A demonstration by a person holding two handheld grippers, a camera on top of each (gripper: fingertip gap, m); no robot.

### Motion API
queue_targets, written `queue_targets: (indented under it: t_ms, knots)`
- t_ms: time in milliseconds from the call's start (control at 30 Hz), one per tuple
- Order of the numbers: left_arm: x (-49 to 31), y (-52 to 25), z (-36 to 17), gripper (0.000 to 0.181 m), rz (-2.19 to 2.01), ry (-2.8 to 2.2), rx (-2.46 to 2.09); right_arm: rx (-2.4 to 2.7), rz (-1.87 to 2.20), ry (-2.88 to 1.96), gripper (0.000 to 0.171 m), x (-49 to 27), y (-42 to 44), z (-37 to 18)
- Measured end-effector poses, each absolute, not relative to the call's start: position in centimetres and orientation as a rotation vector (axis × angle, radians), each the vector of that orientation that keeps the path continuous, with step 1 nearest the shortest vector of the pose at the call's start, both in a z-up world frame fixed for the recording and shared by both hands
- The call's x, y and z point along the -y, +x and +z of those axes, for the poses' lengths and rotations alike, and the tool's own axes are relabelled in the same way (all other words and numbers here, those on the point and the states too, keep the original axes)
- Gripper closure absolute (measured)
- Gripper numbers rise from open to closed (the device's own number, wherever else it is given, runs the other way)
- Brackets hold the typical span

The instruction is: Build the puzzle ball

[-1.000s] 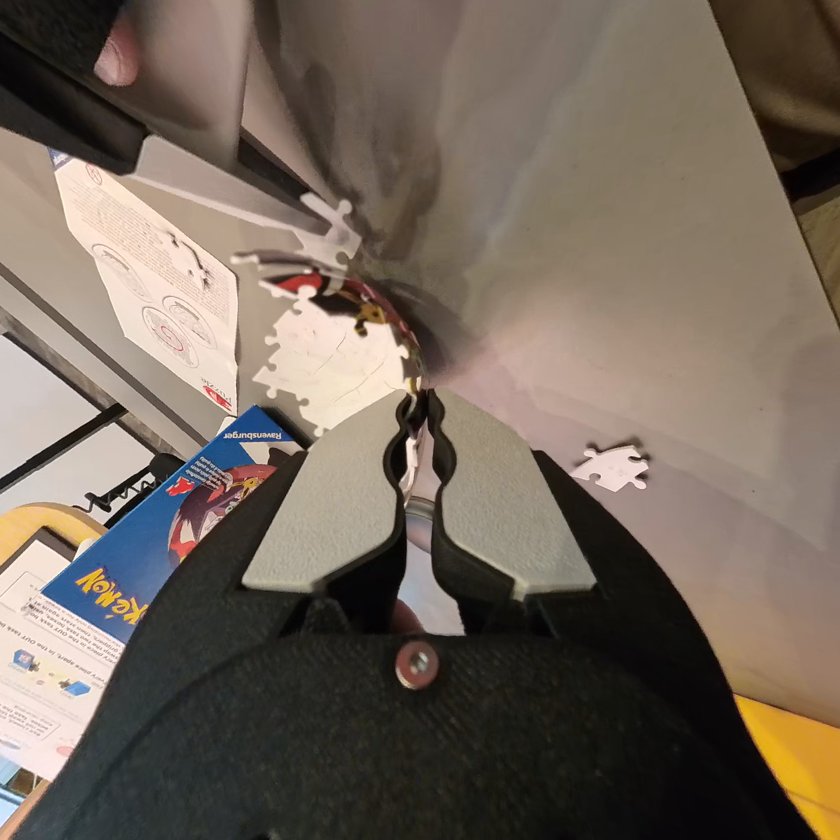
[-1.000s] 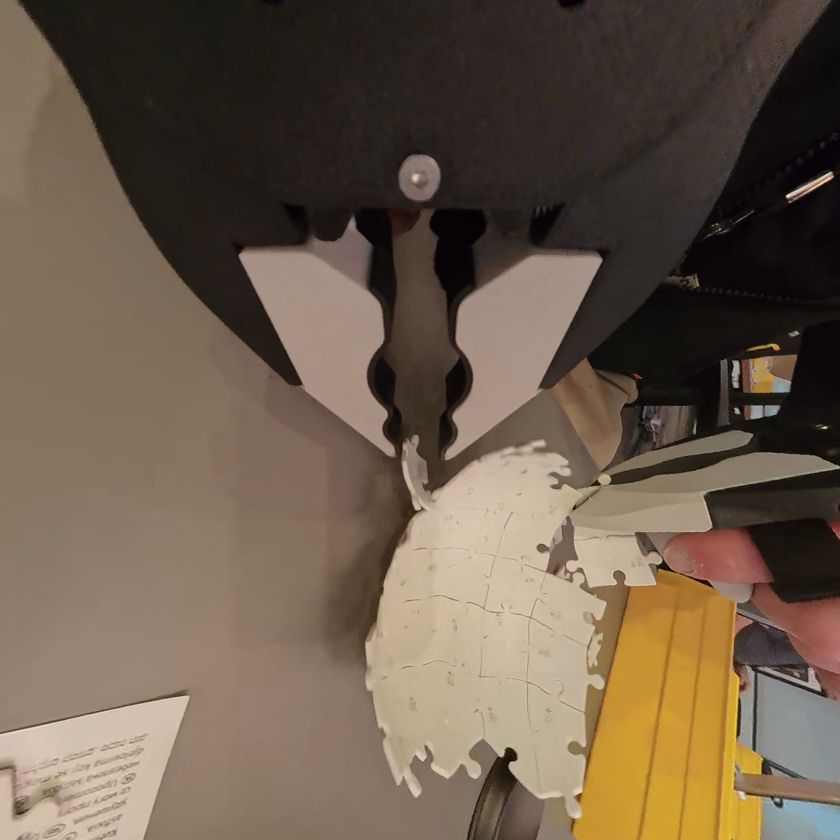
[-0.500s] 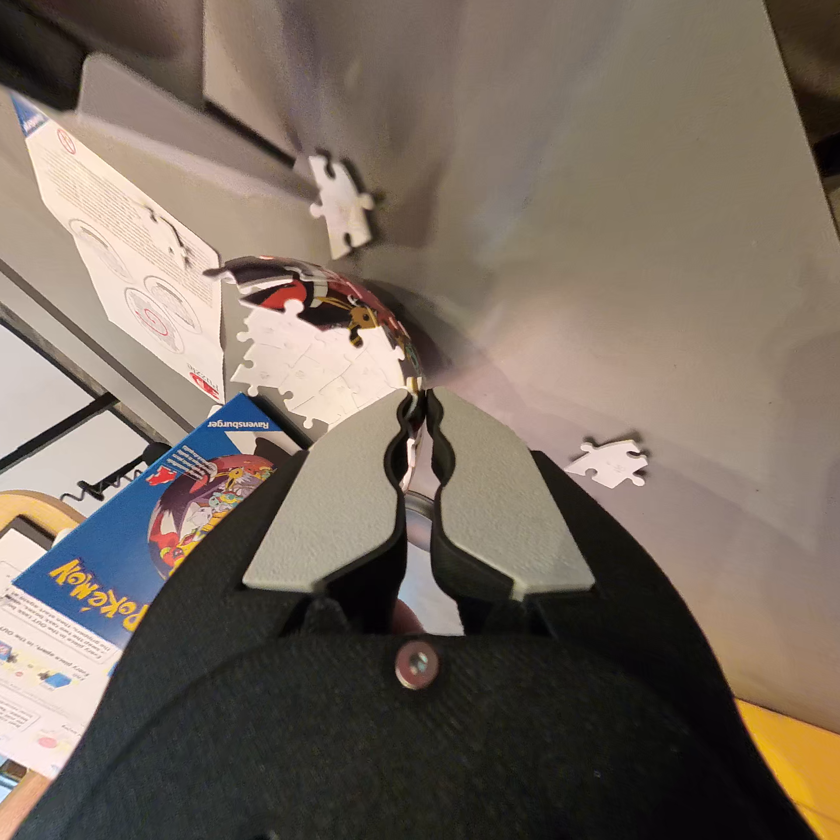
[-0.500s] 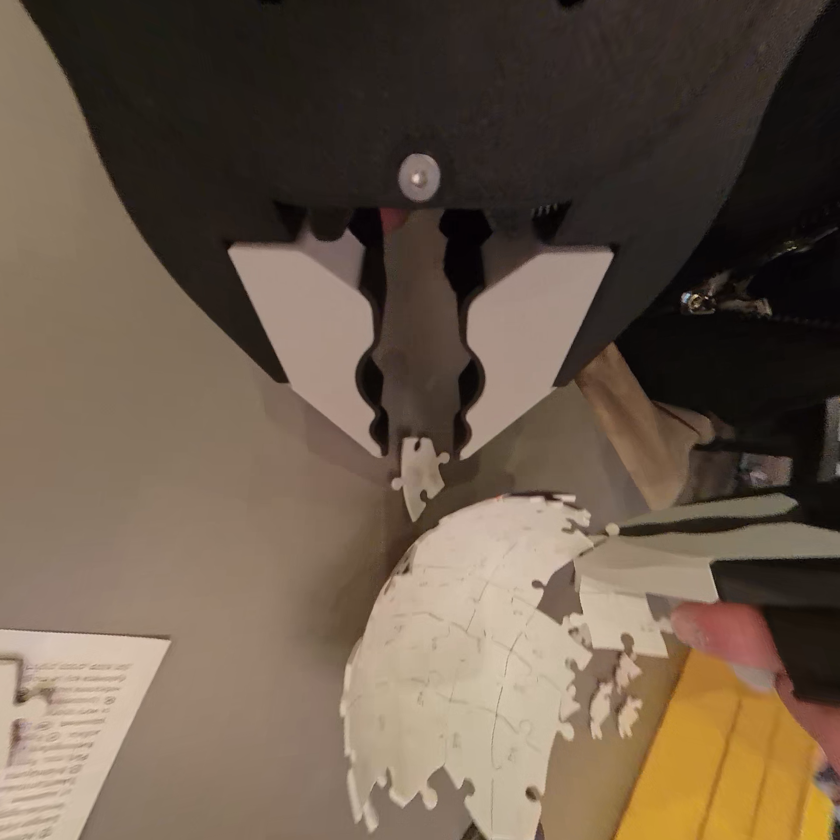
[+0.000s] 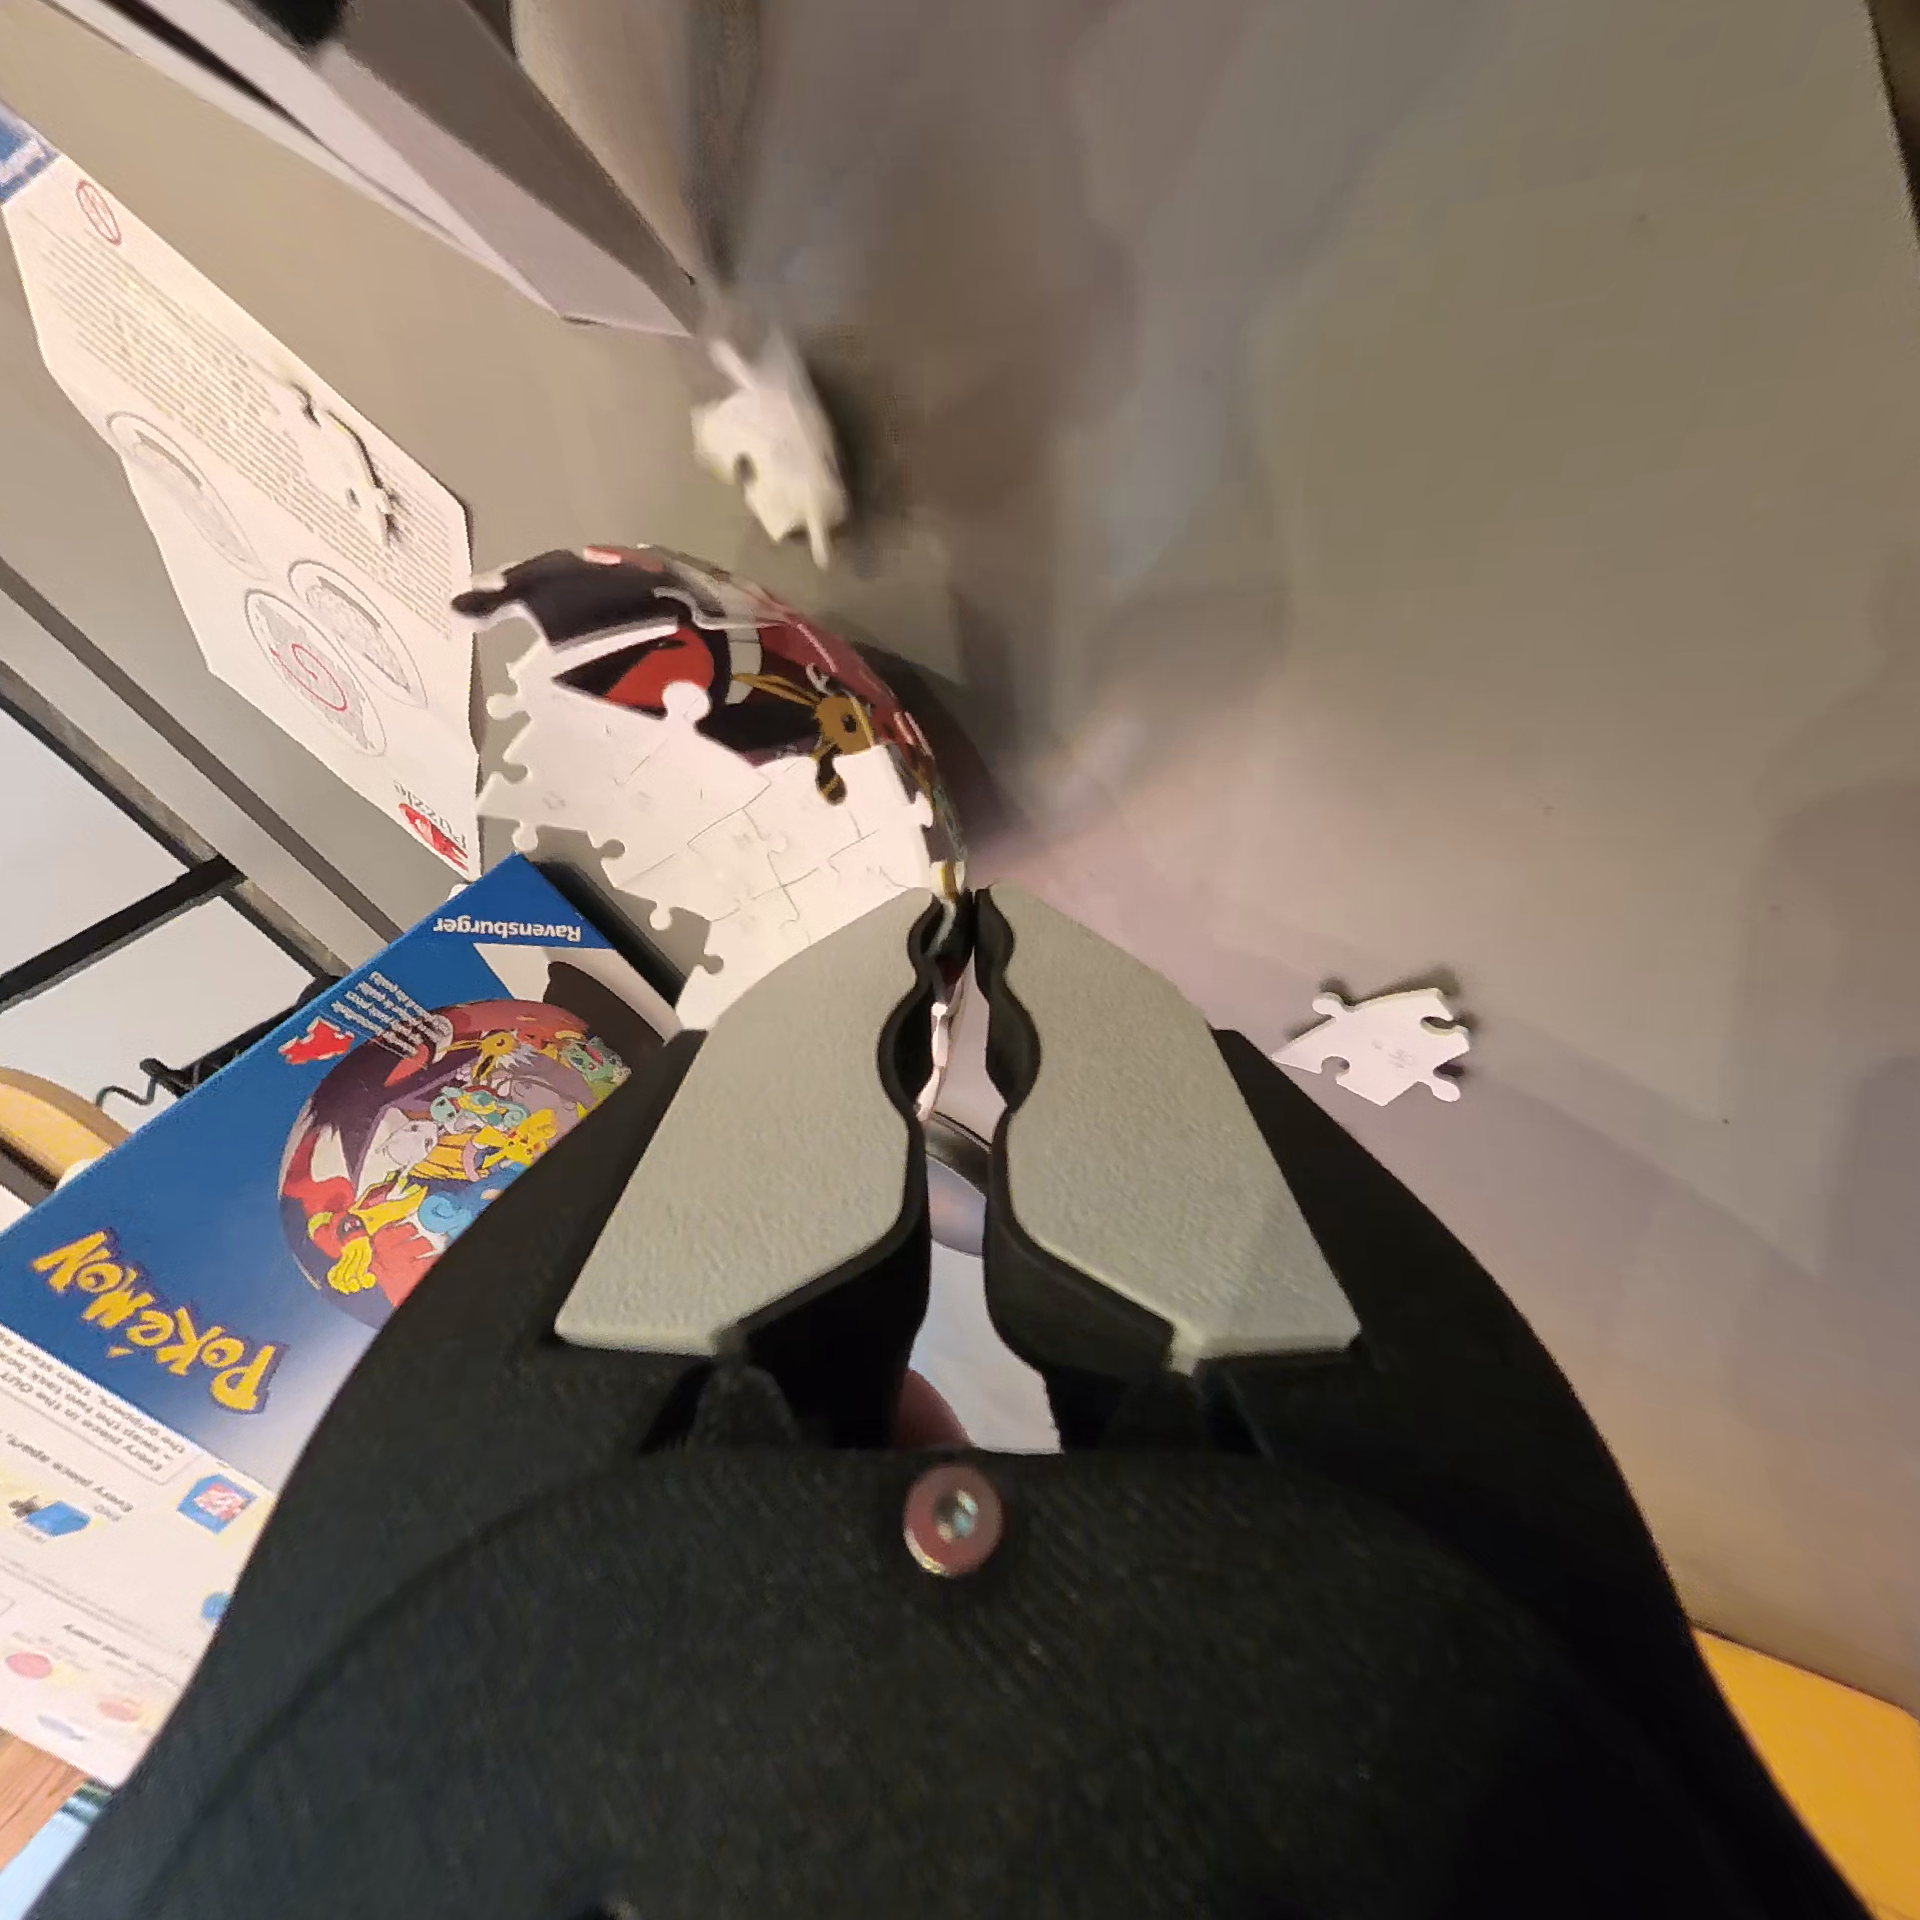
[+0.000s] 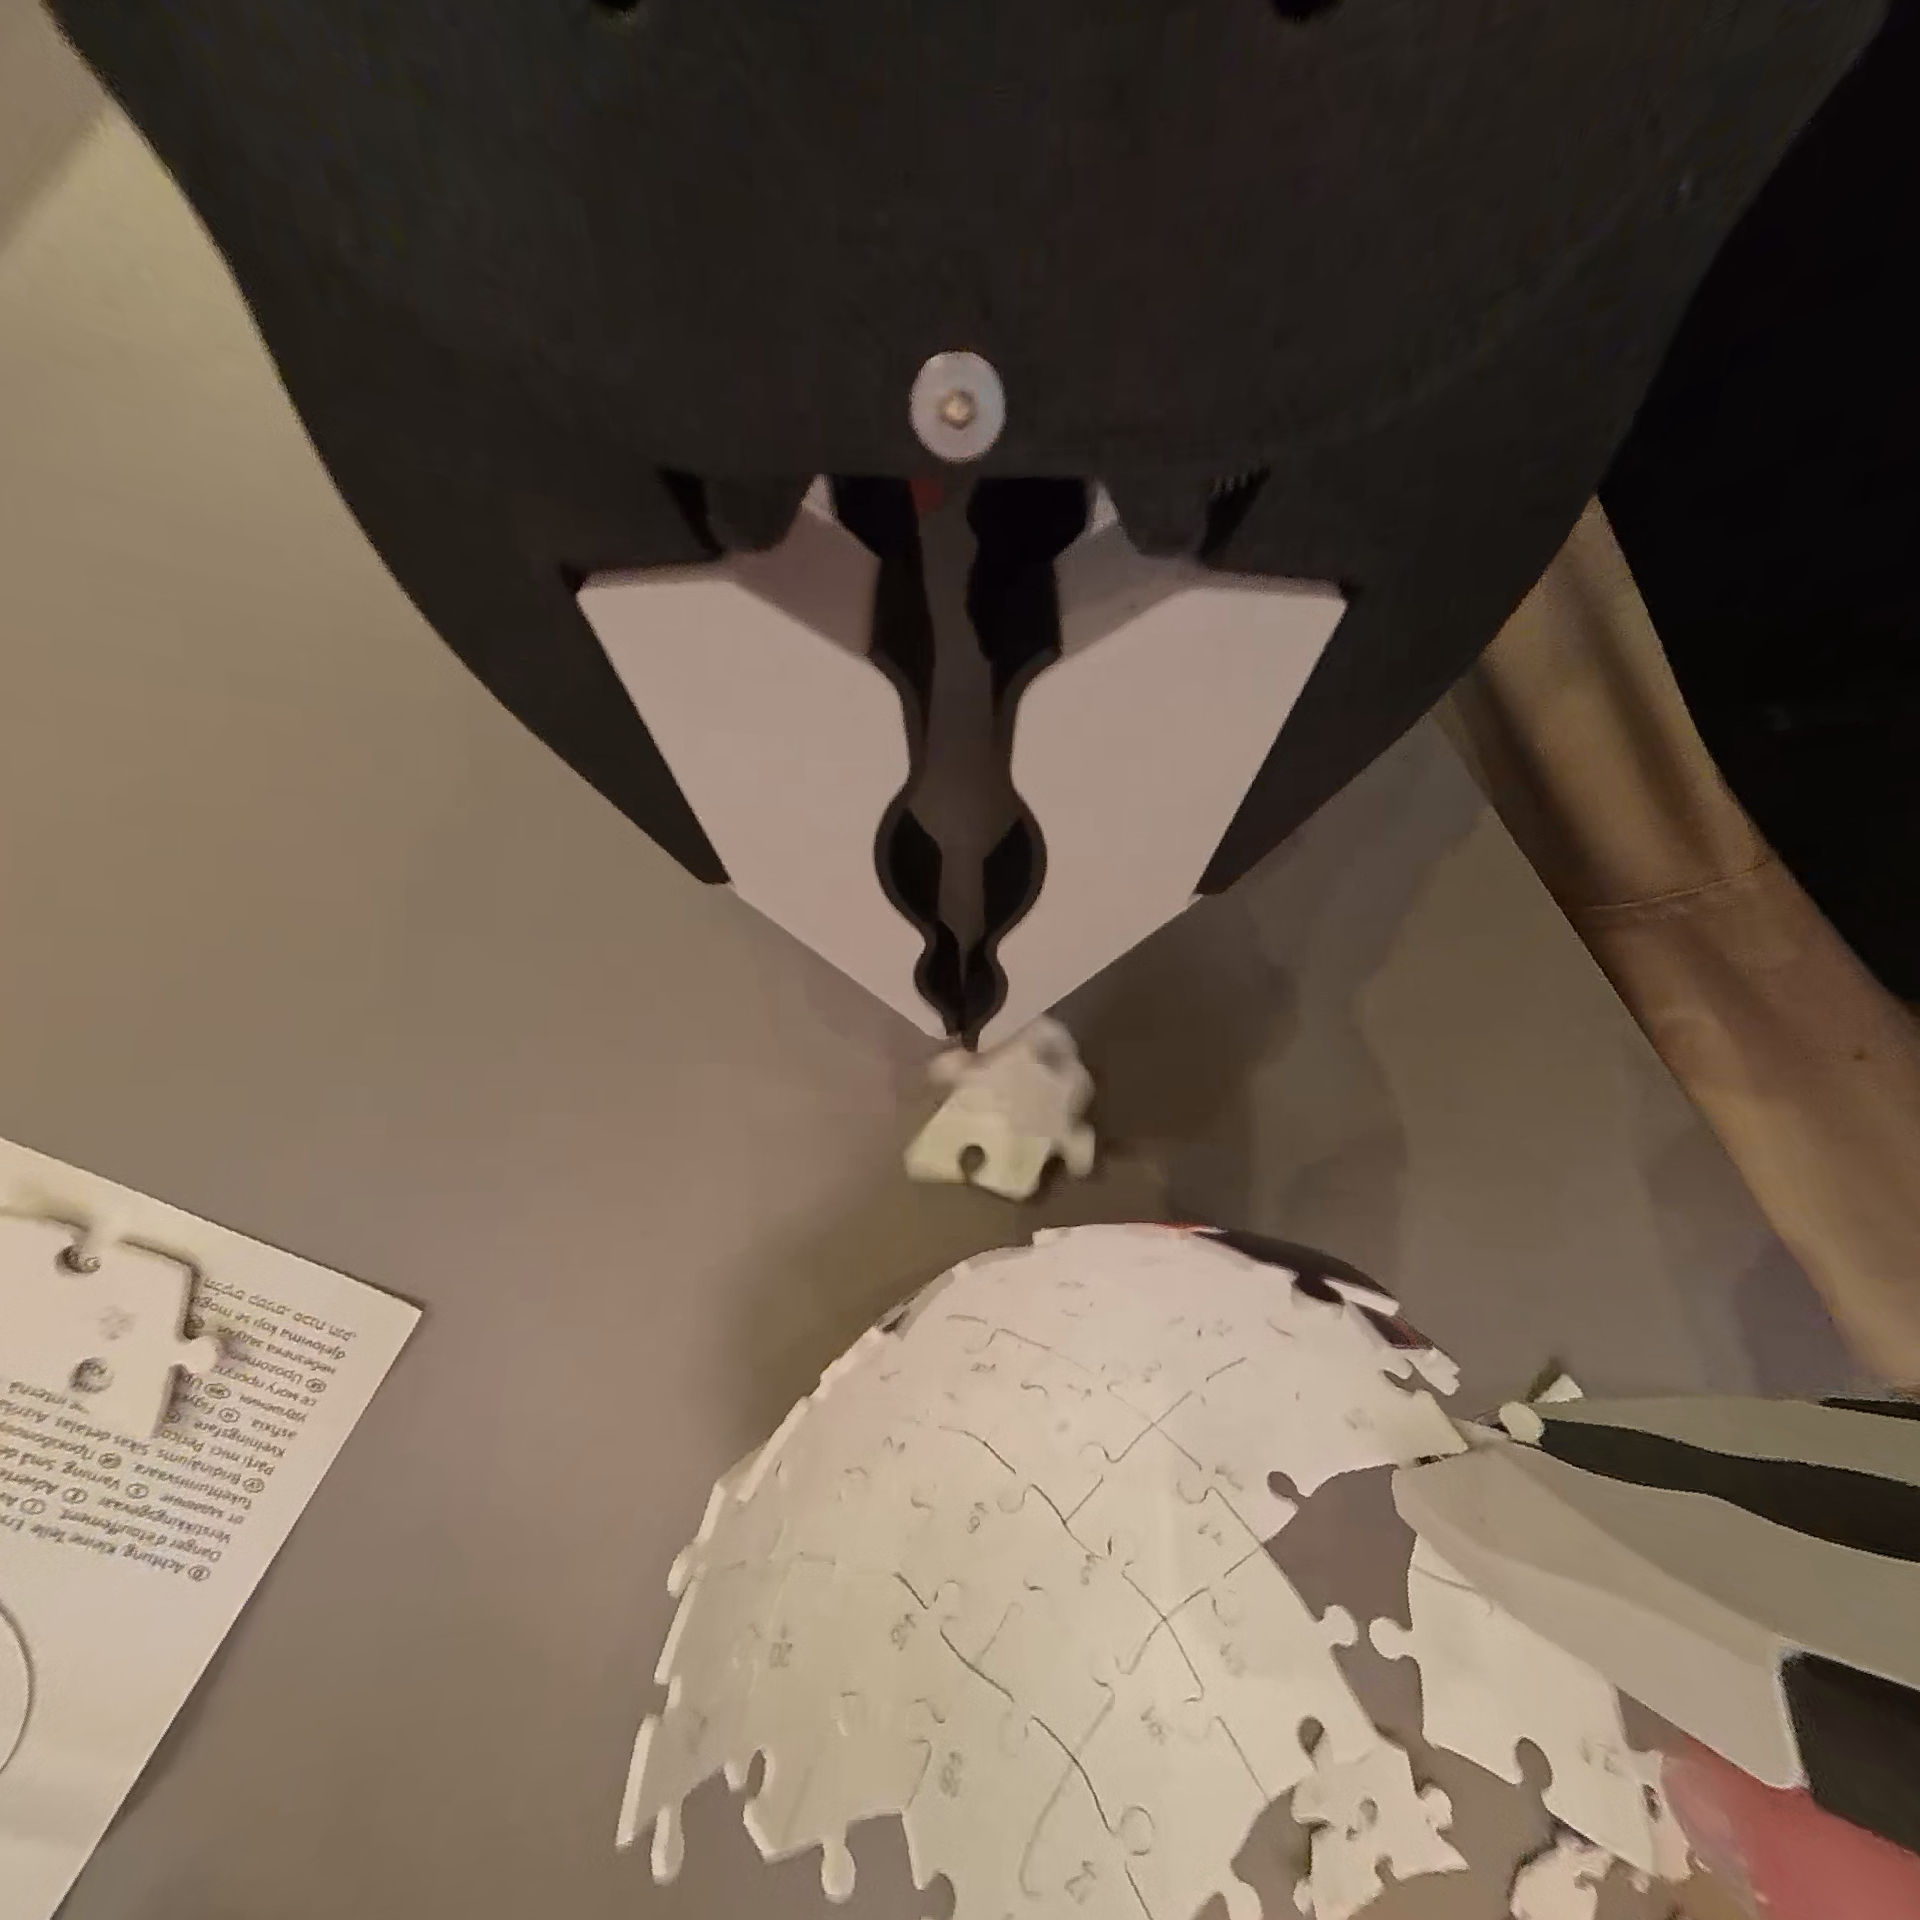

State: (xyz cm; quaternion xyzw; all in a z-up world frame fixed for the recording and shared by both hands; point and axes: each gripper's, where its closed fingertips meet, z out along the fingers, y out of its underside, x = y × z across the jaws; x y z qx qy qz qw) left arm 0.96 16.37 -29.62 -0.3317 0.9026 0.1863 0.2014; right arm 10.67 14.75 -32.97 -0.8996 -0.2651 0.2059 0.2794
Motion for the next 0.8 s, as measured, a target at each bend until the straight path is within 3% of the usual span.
queue_targets:
  t_ms: [200,267,533,800]
  knots:
    - [-17.1,0.9,-29.0,0.177,0.485,-0.992,-2.44,0.773,0.524,-2.381,0.171,-14.9,11.4,-31.9]
    - [-17.3,0.7,-28.9,0.177,0.467,-1.029,-2.409,0.801,0.563,-2.355,0.153,-14.7,10.6,-31.3]
    - [-18.7,-0.3,-29.8,0.176,0.47,-1.11,-2.355,1.001,0.505,-2.279,0.147,-13.9,7.3,-32.8]
    - [-20.8,-1.3,-29.8,0.176,0.502,-1.16,-2.314,1.117,0.427,-2.21,0.161,-15.1,6.3,-33.4]
